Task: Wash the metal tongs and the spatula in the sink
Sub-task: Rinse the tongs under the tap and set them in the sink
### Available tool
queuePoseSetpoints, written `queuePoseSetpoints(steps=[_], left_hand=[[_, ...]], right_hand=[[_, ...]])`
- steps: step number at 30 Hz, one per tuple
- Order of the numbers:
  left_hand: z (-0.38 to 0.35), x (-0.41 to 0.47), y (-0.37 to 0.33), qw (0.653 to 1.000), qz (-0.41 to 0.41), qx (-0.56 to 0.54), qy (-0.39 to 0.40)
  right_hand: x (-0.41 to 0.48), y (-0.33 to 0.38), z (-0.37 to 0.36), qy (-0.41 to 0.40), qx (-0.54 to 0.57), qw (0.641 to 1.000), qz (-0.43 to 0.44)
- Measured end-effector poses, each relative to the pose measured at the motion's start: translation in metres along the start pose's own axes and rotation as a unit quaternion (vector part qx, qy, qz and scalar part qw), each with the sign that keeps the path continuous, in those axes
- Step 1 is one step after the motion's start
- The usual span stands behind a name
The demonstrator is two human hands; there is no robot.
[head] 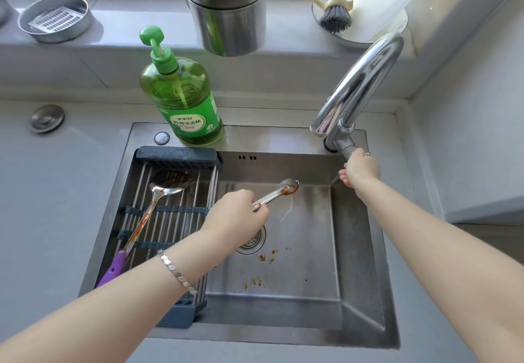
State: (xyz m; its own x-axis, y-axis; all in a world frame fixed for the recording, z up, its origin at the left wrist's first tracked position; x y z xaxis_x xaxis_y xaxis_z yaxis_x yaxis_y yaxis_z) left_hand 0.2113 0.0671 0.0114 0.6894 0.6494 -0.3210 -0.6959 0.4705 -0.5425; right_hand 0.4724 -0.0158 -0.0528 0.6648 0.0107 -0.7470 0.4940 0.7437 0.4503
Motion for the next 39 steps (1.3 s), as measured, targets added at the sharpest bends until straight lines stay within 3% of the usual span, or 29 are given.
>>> queuePoseSetpoints(steps=[12,15,17,19,25,29,35,39], left_hand=[[0.007,-0.01,0.005,0.999,0.003,-0.029,-0.021],[0.007,-0.013,0.004,0.998,0.003,-0.053,-0.033],[0.007,-0.017,0.003,0.997,-0.002,-0.065,-0.043],[0.008,-0.024,0.003,0.995,-0.009,-0.077,-0.056],[0.018,-0.043,0.006,0.99,-0.038,-0.094,-0.098],[0.025,-0.049,0.015,0.984,-0.024,-0.122,-0.125],[0.024,-0.055,0.011,0.98,-0.042,-0.148,-0.129],[0.025,-0.056,0.019,0.976,-0.03,-0.166,-0.141]], right_hand=[[-0.008,-0.01,0.0,0.021,0.011,1.0,-0.009],[-0.044,-0.024,-0.03,0.161,0.037,0.986,-0.025],[-0.085,-0.036,-0.064,0.305,0.07,0.95,-0.019],[-0.117,-0.044,-0.086,0.384,0.122,0.915,-0.012],[-0.127,-0.055,-0.094,0.334,0.24,0.906,-0.098],[-0.151,-0.052,-0.104,0.389,0.222,0.892,-0.051],[-0.146,-0.053,-0.095,0.323,0.229,0.916,-0.068],[-0.159,-0.054,-0.103,0.366,0.2,0.908,-0.035]])
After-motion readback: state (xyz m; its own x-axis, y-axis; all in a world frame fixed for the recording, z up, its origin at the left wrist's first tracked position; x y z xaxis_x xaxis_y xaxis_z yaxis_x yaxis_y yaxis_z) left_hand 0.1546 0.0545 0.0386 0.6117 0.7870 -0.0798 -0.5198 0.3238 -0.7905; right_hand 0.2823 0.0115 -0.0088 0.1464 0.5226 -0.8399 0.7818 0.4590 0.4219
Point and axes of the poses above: each hand's wrist, its own x-axis towards the middle knuckle, its own z-axis out of the back of the hand, y = z × x, the point moved 9 cm from there along x, towards the middle knuckle, and after that the axes turned 15 degrees about -z, right-handed, at the moved point
